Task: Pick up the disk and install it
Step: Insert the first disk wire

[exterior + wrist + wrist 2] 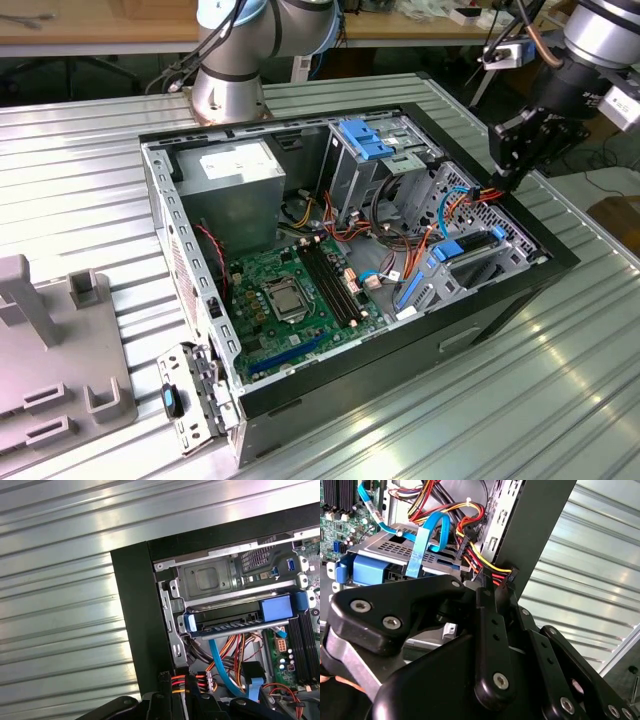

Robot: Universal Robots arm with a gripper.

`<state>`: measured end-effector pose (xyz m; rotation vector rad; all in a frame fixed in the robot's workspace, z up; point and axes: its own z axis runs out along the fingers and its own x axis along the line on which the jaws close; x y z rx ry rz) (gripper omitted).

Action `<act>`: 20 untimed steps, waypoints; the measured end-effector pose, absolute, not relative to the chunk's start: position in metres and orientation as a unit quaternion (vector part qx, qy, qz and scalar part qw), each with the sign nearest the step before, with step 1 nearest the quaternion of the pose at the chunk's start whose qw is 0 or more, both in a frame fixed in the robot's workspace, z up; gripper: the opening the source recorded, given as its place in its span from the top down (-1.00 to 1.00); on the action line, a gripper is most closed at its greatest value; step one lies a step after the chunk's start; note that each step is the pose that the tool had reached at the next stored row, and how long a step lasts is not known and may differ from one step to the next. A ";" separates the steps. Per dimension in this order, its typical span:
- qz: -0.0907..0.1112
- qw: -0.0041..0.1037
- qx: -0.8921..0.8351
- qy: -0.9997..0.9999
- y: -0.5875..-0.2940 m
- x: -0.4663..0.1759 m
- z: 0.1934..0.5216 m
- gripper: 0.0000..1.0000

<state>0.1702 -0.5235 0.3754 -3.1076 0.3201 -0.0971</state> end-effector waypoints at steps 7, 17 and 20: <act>-0.031 0.007 -0.993 0.118 -0.523 0.174 0.375 0.50; -0.039 0.008 -0.989 0.142 -0.515 0.176 0.374 0.50; -0.047 0.009 -0.989 0.141 -0.515 0.179 0.373 0.50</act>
